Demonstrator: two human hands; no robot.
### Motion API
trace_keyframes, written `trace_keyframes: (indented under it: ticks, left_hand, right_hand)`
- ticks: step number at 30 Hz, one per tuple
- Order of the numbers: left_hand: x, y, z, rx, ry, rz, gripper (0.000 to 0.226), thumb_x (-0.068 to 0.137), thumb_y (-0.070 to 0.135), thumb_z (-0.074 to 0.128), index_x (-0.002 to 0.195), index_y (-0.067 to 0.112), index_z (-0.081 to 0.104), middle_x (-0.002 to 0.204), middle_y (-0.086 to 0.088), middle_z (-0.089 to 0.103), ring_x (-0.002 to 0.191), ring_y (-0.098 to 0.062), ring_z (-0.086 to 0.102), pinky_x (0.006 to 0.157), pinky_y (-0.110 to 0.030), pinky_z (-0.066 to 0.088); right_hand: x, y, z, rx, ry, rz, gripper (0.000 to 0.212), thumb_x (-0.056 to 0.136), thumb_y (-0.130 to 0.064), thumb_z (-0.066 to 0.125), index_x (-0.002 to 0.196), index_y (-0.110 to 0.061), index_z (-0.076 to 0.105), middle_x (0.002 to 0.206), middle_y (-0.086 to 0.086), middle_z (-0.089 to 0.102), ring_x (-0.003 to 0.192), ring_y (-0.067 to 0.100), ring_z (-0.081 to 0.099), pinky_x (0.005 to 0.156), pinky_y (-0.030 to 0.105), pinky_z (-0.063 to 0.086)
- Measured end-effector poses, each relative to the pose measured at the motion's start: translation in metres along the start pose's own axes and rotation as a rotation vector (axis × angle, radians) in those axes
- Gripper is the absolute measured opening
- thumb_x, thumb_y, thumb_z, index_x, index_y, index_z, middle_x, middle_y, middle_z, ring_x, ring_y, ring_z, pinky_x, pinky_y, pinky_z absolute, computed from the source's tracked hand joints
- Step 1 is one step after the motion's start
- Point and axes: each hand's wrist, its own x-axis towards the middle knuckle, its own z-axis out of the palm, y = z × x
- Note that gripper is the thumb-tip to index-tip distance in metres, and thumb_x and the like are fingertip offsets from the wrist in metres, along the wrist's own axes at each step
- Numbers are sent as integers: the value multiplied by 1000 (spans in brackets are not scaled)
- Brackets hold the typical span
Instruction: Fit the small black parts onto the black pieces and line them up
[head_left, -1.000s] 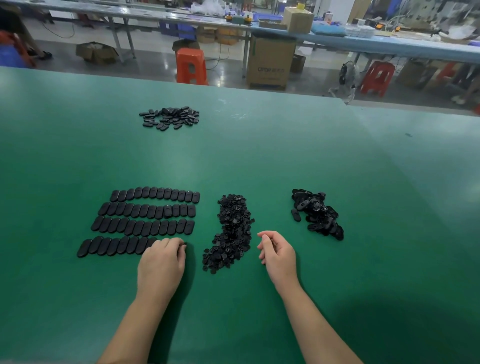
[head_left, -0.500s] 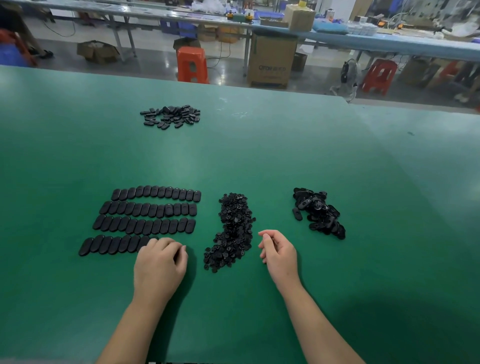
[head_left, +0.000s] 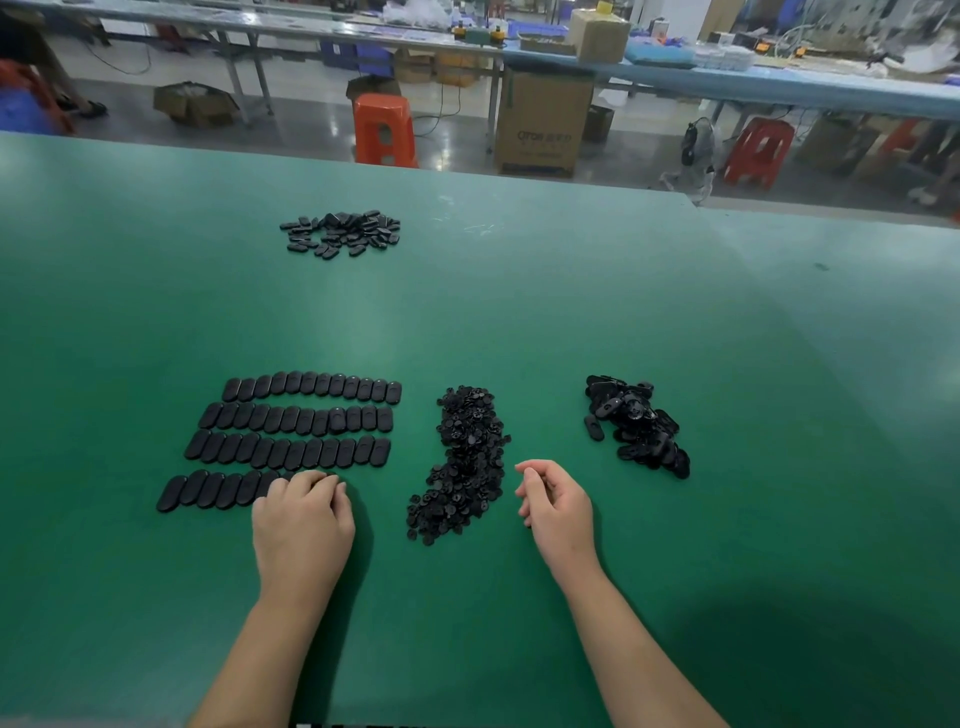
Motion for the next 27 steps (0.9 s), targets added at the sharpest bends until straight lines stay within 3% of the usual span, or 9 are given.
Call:
trace_keyframes:
  ticks: [5, 10, 15, 27]
  left_hand:
    - [3, 12, -2, -79, -46, 8, 8, 82, 6, 77, 90, 6, 79, 91, -10, 72, 79, -32, 59, 67, -41, 46]
    - [7, 35, -1, -274, -239, 81, 14, 89, 13, 74, 101, 16, 80, 87, 2, 68, 86, -22, 60, 69, -34, 50]
    - [9, 43, 5, -316, -352, 77, 17, 93, 20, 70, 107, 23, 79, 91, 7, 63, 92, -17, 56, 72, -32, 48]
    - [8, 46, 8, -291, -323, 96, 11, 94, 15, 68, 98, 17, 78, 90, 2, 64, 86, -22, 59, 66, -35, 50]
  right_hand:
    - [0, 0, 0, -2, 4, 1, 22, 103, -18, 53, 95, -27, 71, 73, -9, 68, 59, 6, 59, 62, 42, 55]
    - [0, -1, 0, -9, 0, 2, 22, 103, -18, 53, 95, -28, 71, 74, -11, 68, 59, 5, 59, 62, 42, 56]
    - [-1, 0, -1, -5, -5, -1, 23, 103, -18, 53, 94, -30, 70, 74, -11, 68, 58, 4, 58, 60, 41, 54]
    - [1, 2, 1, -21, -4, -2, 24, 102, -17, 53, 93, -32, 70, 75, -11, 68, 58, 4, 58, 57, 37, 53]
